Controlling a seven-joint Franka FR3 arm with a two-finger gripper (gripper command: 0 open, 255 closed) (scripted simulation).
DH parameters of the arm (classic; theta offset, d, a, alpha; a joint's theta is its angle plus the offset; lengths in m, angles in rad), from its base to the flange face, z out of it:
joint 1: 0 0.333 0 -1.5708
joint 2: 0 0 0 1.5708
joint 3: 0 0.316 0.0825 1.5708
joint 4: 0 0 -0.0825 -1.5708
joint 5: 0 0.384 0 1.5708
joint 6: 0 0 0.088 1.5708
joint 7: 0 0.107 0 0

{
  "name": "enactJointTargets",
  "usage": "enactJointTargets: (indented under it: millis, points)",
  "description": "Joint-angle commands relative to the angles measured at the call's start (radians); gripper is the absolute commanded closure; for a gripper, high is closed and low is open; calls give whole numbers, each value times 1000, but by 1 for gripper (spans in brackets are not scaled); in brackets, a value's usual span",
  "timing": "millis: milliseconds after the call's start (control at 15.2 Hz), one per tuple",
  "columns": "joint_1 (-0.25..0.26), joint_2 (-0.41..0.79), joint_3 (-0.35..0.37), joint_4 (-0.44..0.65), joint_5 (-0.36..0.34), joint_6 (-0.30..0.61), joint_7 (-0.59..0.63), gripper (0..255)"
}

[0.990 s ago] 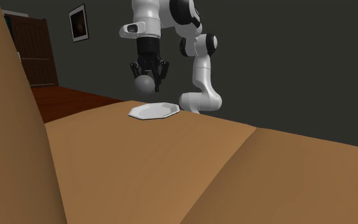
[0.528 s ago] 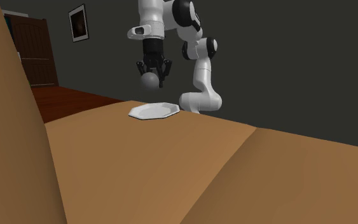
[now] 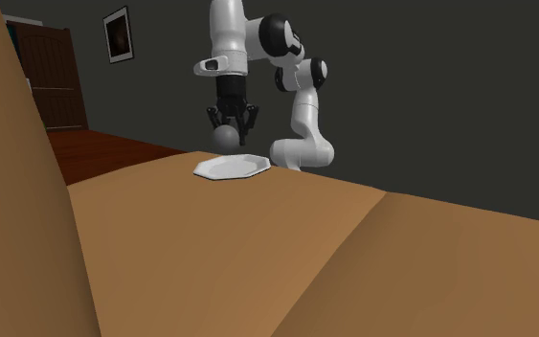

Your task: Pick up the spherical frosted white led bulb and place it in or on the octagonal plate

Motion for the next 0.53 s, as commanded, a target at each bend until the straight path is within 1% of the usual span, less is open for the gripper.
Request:
enactJointTargets:
  millis: [0, 264, 462]
  points:
    - [-1, -5, -1, -31, -2, 26, 2, 255]
    - [-5, -11, -7, -86, -8, 76, 2, 255]
    - [-5, -11, -7, -86, -8, 76, 2, 255]
